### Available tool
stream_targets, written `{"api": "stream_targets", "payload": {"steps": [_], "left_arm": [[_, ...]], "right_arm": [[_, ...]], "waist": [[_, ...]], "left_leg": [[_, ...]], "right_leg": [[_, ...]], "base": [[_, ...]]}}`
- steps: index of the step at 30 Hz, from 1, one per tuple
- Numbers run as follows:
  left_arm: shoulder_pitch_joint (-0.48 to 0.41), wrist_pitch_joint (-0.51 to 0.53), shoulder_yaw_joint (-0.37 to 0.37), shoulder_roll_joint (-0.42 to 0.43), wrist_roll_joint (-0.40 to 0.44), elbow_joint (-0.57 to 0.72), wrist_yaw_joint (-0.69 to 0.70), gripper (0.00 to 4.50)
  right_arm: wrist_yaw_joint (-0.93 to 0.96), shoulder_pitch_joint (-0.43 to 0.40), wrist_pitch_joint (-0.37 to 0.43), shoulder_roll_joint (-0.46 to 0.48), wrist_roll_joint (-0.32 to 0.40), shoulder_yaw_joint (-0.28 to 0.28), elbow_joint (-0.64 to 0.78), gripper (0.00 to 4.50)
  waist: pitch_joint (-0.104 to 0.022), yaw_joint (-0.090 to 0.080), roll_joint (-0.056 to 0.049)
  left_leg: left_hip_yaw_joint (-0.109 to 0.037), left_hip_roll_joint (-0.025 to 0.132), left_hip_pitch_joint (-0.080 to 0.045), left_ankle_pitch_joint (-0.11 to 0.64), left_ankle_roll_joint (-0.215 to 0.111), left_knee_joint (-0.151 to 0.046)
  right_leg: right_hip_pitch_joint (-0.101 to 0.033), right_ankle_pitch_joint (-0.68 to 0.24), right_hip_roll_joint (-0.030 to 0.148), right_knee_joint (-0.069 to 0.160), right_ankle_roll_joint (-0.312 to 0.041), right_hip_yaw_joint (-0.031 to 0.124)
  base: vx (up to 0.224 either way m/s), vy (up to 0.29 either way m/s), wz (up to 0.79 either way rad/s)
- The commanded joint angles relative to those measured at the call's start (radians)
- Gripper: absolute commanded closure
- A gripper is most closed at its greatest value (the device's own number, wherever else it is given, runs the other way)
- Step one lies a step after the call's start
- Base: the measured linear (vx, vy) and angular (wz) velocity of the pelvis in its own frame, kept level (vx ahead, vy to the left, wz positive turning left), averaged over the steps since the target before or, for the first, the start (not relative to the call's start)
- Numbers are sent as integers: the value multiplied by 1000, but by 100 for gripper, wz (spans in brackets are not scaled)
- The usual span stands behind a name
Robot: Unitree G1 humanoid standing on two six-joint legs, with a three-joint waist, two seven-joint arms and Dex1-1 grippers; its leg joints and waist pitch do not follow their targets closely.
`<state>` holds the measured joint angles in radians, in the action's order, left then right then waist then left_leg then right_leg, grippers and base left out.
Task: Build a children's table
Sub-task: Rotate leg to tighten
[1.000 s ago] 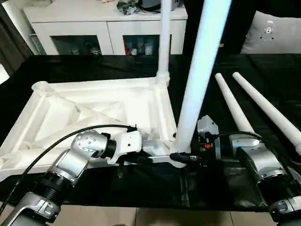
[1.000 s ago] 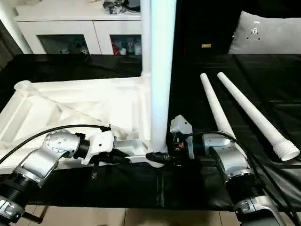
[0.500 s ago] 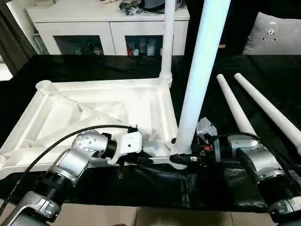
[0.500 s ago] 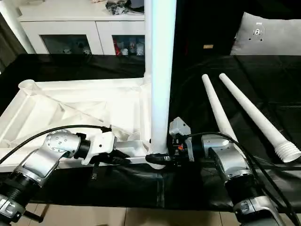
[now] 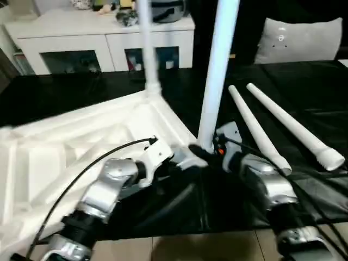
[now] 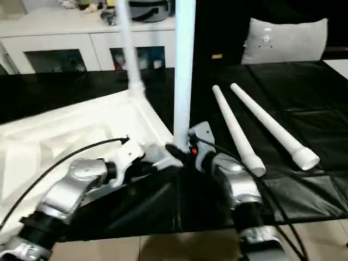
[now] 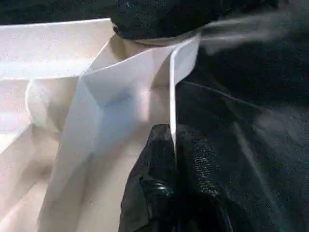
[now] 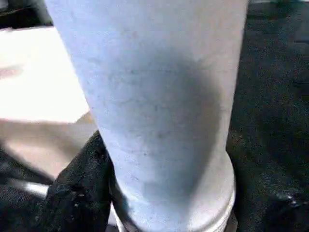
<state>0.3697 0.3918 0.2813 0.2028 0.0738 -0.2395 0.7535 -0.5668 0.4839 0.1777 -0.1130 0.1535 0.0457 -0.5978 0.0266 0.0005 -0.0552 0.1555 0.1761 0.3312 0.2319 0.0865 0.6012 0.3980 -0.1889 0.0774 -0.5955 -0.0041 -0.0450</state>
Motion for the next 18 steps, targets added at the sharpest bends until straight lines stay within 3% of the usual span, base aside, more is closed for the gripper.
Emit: {"api": "stream_targets", "payload": {"steps": [1,2,3,4,7,10,14,18], "left_arm": [[24,26,45,-102,-3,-16,-88,450],[29,32,45,-114,1,-19,-103,450],[35,38,47,-129,6,-23,-121,450],[46,48,56,-143,27,-27,-145,450],[52,50,58,-125,50,-29,-163,450],[48,31,56,-99,62,-34,-146,450],[47,-13,47,-42,63,-54,-91,450],[43,-75,70,17,57,-64,-6,450]], "right_arm": [[136,27,21,78,-16,25,-105,172],[155,32,14,83,-25,23,-119,172],[174,39,5,89,-33,21,-136,117],[178,45,-17,102,-25,1,-155,103],[129,36,-66,102,7,-36,-135,82],[85,21,-103,80,13,-39,-107,48],[-25,-27,-145,2,34,-35,-30,11],[-137,-60,-173,-62,48,-33,31,2]], "waist": [[-30,3,15],[-32,3,15],[-32,2,15],[-32,5,19],[-39,10,11],[-42,13,15],[-44,20,17],[-44,31,15]], "left_leg": [[-11,28,18,274,-34,-90],[-10,29,17,266,-35,-89],[-10,31,22,259,-38,-90],[-9,31,22,259,-44,-90],[-7,32,23,229,-64,-88],[-4,32,28,182,-92,-84],[-2,32,31,147,-116,-80],[-3,34,31,133,-125,-79]], "right_leg": [[-36,-501,56,100,-144,28],[-35,-491,56,99,-146,29],[-38,-459,56,96,-152,29],[-37,-433,55,95,-159,30],[-41,-326,55,86,-191,34],[-47,-230,55,79,-222,33],[-51,-207,56,76,-230,32],[-52,-211,58,77,-223,31]], "base": [[0,0,0],[0,0,0],[0,0,0],[0,0,0],[0,0,0],[0,0,0],[0,0,0],[0,0,0]]}}
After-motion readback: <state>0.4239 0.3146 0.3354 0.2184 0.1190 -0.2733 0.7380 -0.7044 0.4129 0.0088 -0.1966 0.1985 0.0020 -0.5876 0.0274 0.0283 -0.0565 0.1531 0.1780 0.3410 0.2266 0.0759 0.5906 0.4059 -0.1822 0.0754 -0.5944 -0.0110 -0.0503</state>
